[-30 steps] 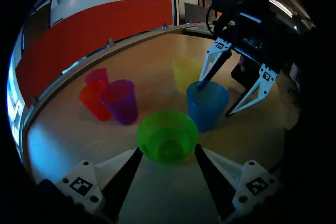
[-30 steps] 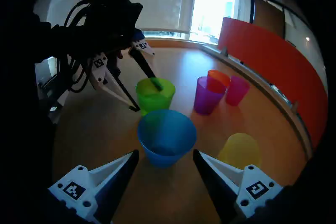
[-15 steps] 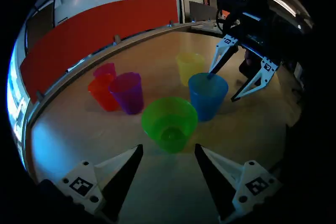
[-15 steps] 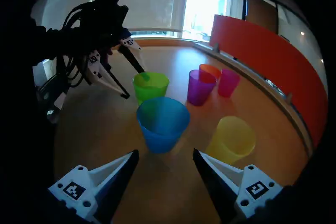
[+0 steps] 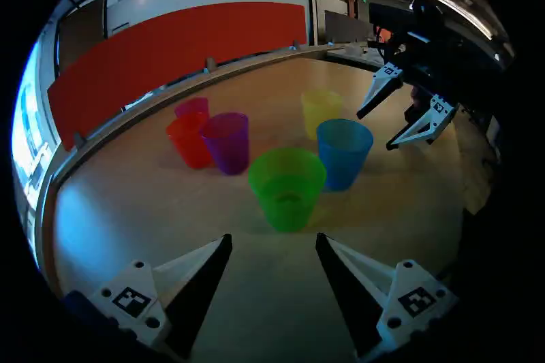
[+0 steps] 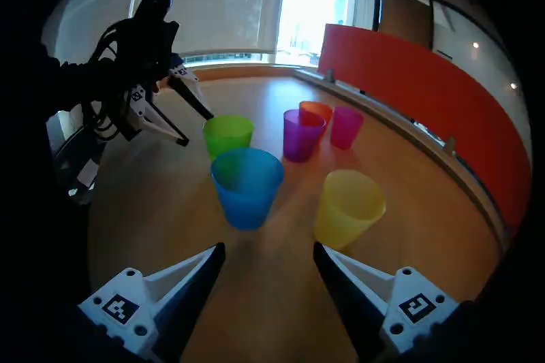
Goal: Pour water
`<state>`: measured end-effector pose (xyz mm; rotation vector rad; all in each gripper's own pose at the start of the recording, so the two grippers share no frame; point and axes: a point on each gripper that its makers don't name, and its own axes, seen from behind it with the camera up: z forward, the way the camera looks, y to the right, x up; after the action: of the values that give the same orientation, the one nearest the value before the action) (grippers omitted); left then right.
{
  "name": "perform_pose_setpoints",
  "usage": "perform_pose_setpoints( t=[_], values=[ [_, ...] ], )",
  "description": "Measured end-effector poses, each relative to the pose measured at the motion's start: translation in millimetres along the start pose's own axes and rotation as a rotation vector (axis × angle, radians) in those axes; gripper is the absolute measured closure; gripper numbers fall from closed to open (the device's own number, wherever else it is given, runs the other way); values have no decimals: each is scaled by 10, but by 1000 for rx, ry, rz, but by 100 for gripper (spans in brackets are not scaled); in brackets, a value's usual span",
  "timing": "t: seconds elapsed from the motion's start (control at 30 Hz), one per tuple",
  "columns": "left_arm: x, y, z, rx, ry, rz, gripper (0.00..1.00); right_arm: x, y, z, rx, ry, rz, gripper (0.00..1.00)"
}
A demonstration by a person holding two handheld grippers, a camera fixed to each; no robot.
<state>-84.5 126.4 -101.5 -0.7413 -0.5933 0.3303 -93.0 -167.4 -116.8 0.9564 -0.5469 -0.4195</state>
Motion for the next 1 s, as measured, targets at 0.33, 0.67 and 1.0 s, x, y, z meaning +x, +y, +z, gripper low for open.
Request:
perform_pose_setpoints(
  t=[0.33, 0.67, 1.0],
  values=[
    [70, -138, -174, 64, 55, -42, 9, 36, 76, -175, -74, 38, 54, 0],
    [151, -371, -400, 170, 145, -89, 9, 146, 286, -430, -205, 107, 112, 0],
    [400, -794, -624, 325, 310, -176, 9, 290, 642, -724, -400, 215, 177, 0]
  ],
)
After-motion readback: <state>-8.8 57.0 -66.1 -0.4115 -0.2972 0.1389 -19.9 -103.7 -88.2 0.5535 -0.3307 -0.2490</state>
